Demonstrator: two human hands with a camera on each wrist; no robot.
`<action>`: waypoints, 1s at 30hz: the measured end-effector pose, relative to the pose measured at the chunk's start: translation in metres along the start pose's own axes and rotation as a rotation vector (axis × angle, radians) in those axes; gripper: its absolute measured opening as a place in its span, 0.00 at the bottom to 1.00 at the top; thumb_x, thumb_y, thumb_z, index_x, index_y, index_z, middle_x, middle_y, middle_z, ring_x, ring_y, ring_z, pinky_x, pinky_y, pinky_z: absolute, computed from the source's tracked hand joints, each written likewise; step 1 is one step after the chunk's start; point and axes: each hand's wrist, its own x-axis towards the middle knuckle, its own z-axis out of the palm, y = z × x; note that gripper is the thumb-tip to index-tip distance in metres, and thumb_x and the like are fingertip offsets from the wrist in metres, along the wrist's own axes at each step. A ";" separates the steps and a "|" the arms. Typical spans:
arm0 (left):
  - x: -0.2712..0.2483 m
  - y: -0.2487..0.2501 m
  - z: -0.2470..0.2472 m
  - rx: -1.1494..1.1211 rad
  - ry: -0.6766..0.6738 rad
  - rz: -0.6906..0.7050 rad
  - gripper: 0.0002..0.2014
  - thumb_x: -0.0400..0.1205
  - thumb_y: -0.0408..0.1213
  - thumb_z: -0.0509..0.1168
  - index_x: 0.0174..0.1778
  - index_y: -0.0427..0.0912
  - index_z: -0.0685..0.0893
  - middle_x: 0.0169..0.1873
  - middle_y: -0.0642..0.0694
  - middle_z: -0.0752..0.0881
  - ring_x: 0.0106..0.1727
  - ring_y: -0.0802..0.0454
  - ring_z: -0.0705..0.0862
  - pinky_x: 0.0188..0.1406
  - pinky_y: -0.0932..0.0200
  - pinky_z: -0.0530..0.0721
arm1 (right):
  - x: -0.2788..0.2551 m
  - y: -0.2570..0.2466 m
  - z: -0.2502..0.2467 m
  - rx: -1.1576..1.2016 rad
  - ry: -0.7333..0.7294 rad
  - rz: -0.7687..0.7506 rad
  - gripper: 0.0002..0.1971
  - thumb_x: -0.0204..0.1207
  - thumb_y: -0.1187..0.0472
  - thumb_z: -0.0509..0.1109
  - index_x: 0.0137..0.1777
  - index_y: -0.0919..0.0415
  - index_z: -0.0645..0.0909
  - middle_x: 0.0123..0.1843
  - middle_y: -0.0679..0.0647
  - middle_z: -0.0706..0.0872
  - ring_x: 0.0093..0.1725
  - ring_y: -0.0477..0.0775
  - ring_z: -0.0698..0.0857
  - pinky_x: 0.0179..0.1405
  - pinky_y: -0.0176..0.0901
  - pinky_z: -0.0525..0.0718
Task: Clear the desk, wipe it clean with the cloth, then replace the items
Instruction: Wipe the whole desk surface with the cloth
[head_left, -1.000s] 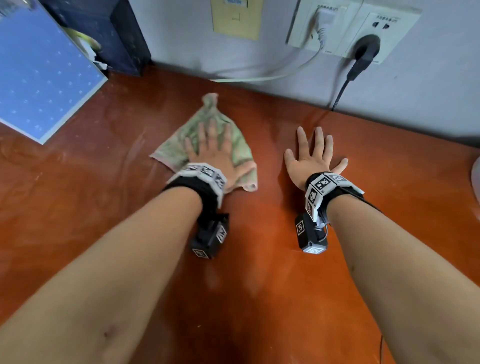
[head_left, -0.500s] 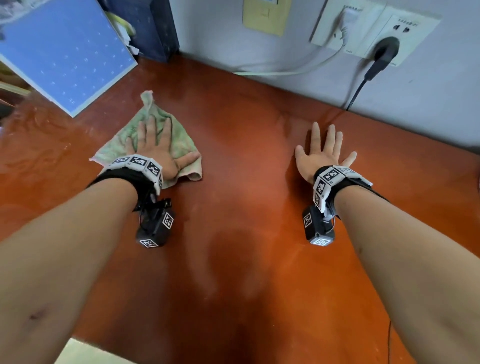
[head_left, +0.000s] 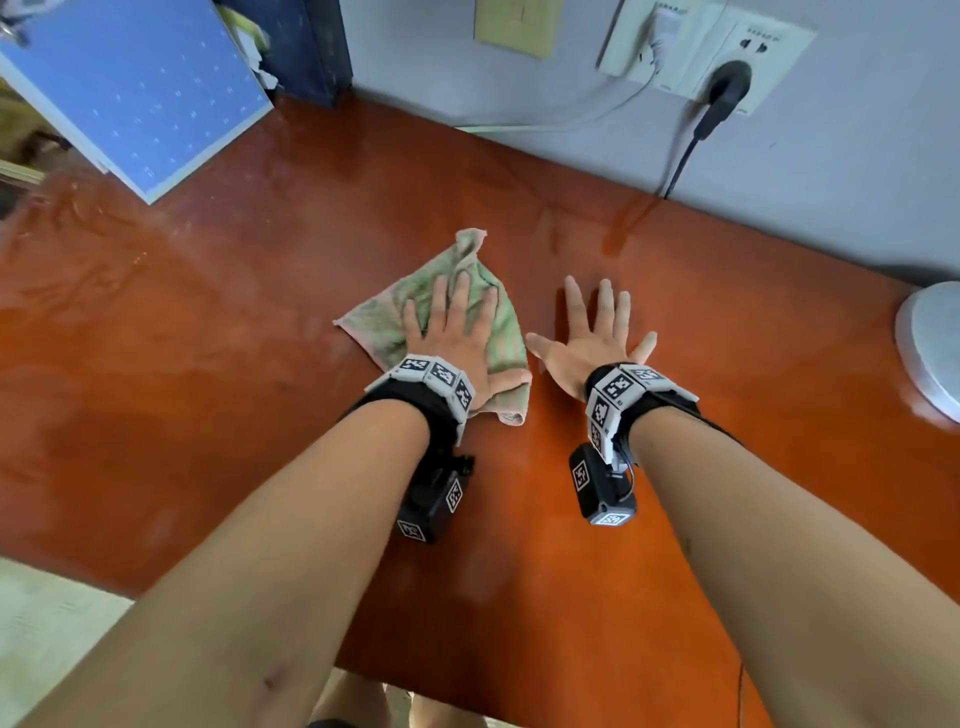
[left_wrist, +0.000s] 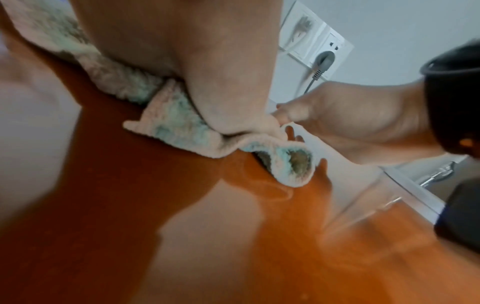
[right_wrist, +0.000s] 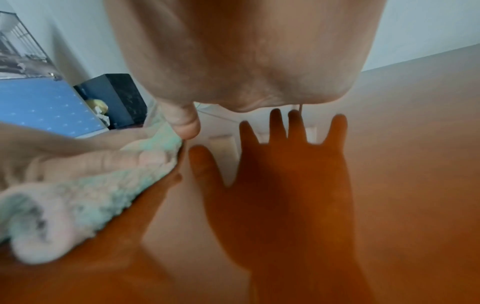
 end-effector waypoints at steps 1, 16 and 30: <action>-0.001 -0.001 0.001 0.007 -0.007 0.024 0.53 0.69 0.80 0.45 0.82 0.55 0.33 0.81 0.46 0.29 0.82 0.42 0.30 0.78 0.32 0.36 | -0.006 0.000 0.006 0.007 0.005 -0.009 0.42 0.75 0.32 0.55 0.83 0.34 0.33 0.84 0.47 0.25 0.81 0.50 0.23 0.75 0.71 0.26; -0.043 -0.156 -0.008 -0.093 -0.001 -0.250 0.54 0.67 0.80 0.51 0.83 0.57 0.36 0.83 0.49 0.33 0.83 0.45 0.33 0.80 0.35 0.37 | -0.049 -0.022 0.041 0.099 -0.012 0.046 0.40 0.76 0.30 0.52 0.83 0.34 0.34 0.83 0.46 0.24 0.81 0.51 0.22 0.75 0.71 0.26; -0.116 -0.048 0.041 0.101 -0.081 0.296 0.54 0.68 0.80 0.47 0.83 0.54 0.33 0.81 0.44 0.28 0.81 0.40 0.28 0.77 0.29 0.37 | -0.120 -0.034 0.076 0.102 0.104 0.248 0.38 0.79 0.33 0.51 0.83 0.34 0.34 0.85 0.46 0.27 0.82 0.52 0.26 0.78 0.72 0.31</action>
